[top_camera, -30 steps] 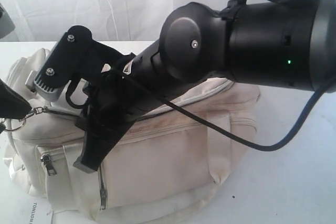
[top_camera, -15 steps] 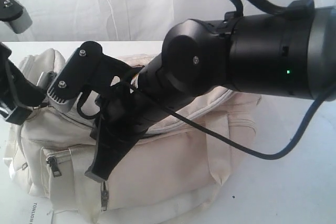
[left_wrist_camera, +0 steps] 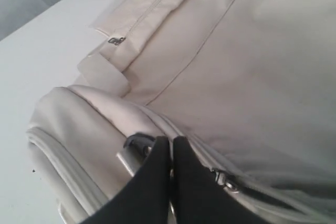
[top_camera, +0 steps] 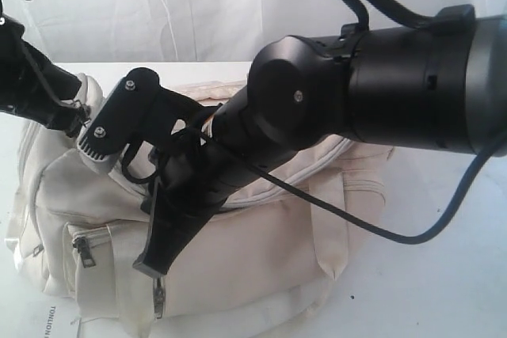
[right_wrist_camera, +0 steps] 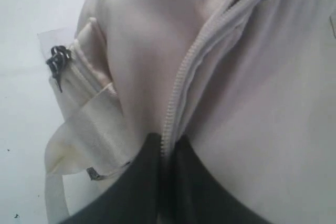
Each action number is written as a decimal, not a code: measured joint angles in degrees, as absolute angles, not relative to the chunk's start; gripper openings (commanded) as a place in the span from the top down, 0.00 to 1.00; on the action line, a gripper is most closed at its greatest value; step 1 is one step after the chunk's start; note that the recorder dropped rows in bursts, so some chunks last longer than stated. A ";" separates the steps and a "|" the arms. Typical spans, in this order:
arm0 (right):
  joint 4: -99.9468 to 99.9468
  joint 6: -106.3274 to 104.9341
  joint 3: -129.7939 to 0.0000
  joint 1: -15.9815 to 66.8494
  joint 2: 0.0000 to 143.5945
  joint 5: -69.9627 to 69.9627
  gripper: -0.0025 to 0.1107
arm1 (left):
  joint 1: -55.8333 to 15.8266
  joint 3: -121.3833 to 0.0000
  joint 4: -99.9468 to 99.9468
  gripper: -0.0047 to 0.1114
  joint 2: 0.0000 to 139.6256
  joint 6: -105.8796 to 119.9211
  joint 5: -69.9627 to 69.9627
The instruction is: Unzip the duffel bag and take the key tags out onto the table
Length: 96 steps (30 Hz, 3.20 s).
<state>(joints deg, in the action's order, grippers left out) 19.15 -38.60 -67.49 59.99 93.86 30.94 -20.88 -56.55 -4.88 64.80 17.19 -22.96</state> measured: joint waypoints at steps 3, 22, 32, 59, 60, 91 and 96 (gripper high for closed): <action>19.15 -38.60 -67.49 59.99 93.86 31.18 0.98 | -20.64 -56.55 -4.04 0.96 66.94 16.82 -21.49; 18.79 -37.55 -67.38 59.99 93.86 34.32 0.98 | -16.14 -56.67 -1.81 0.96 78.69 11.74 6.71; 18.79 -37.55 -67.38 59.99 93.86 34.36 0.98 | -16.14 -62.01 -1.70 0.96 84.36 11.84 2.18; 18.68 -36.21 -67.38 59.99 93.86 34.63 0.98 | -16.14 -77.69 -12.32 0.43 85.88 35.33 -52.07; 18.68 -36.21 -67.38 59.99 93.86 34.63 0.98 | -16.14 -77.69 -12.32 0.43 86.61 36.04 -52.07; 18.68 -36.12 -67.38 59.99 93.86 34.91 0.98 | -16.14 -82.66 -7.99 0.96 88.32 30.54 -39.89; 18.68 -36.12 -67.38 59.99 93.86 34.90 0.98 | -16.14 -82.66 -6.77 0.96 90.41 29.27 -38.93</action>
<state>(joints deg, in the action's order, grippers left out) 18.68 -36.12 -67.38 59.99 93.86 34.90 -16.14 -82.66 -6.77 90.41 29.27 -38.93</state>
